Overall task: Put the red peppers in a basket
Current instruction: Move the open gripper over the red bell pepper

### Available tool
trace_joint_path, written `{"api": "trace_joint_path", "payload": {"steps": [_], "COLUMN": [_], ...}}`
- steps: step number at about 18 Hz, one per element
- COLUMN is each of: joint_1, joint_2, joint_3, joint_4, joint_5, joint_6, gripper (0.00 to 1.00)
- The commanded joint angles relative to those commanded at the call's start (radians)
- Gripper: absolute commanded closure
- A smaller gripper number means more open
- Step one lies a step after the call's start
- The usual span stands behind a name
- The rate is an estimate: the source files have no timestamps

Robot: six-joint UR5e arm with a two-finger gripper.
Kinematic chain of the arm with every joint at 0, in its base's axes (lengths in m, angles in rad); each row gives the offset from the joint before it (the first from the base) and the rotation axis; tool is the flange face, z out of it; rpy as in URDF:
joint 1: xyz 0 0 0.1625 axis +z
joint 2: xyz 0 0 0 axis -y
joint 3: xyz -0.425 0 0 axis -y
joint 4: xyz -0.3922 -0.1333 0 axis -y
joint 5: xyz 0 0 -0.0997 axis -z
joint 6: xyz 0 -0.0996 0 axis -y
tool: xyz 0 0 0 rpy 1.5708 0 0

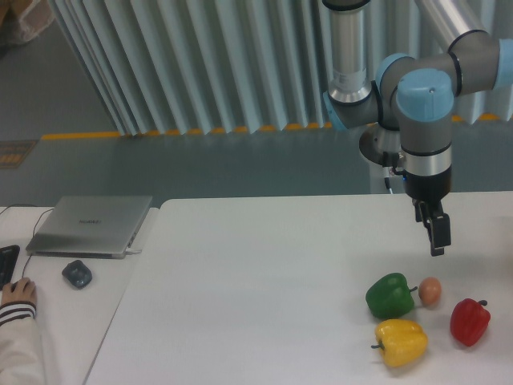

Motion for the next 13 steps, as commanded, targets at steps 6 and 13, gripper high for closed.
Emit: {"api": "trace_joint_path", "payload": {"steps": [6, 13], "joint_1": [0.000, -0.018], "joint_2": [0.000, -0.003], "joint_3": [0.003, -0.027], "joint_4": [0.005, 0.018], "joint_5": [-0.026, -0.048], "joint_6": [-0.015, -0.116], "gripper": [0.00, 0.00]}}
